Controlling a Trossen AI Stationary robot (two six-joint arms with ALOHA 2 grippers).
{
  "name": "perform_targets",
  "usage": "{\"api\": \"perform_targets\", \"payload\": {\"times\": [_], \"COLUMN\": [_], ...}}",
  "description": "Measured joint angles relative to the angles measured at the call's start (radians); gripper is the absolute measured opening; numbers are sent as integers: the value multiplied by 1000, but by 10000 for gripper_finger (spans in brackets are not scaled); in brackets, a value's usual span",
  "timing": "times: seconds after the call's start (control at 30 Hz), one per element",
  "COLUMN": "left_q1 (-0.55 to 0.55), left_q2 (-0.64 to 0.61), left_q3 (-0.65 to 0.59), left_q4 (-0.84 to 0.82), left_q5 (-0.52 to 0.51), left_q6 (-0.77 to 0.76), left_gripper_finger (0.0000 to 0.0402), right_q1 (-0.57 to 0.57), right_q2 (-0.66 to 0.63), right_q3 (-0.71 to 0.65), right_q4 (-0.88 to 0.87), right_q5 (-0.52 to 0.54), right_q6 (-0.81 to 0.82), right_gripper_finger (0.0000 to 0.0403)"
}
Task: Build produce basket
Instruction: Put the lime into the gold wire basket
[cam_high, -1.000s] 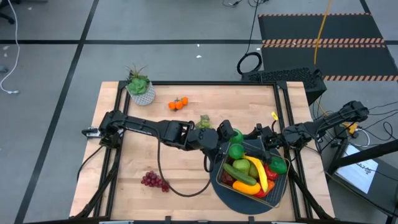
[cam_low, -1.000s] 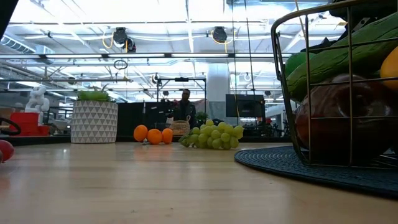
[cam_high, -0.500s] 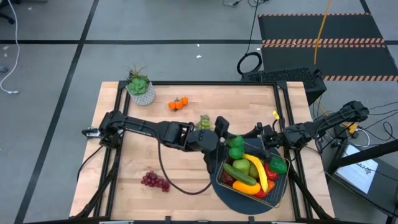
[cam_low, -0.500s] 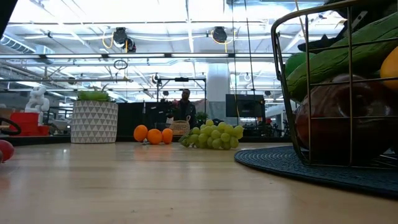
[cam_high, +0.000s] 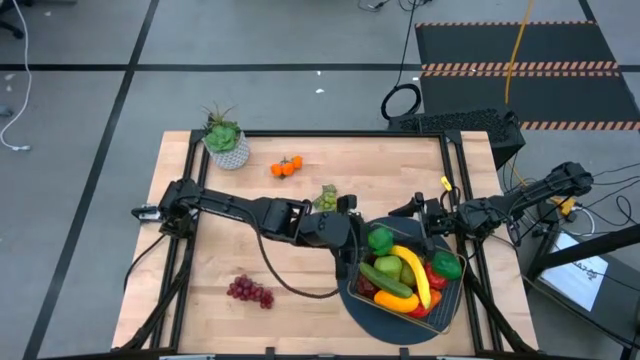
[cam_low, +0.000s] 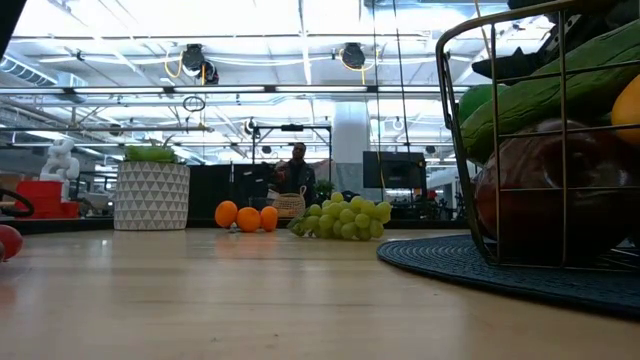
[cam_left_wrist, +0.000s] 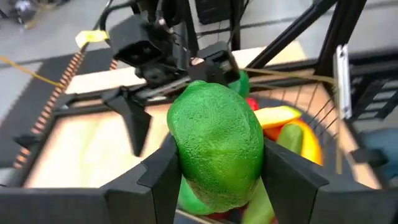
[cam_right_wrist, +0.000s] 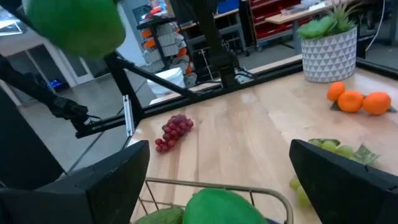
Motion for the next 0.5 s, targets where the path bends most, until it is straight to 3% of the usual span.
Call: {"api": "perform_targets", "payload": {"times": [0.27,0.5], "left_q1": [-39,-61], "left_q2": [6,19], "left_q3": [-102,-156], "left_q4": [135,280], "left_q5": [15,79], "left_q6": [-62,-114], "left_gripper_finger": [195,195], "right_q1": [0,13], "right_q2": [0,0], "right_q3": [18,129], "right_q4": [16,-174], "right_q5": [7,61], "right_q6": [-75,-108], "right_gripper_finger": [380,380]}}
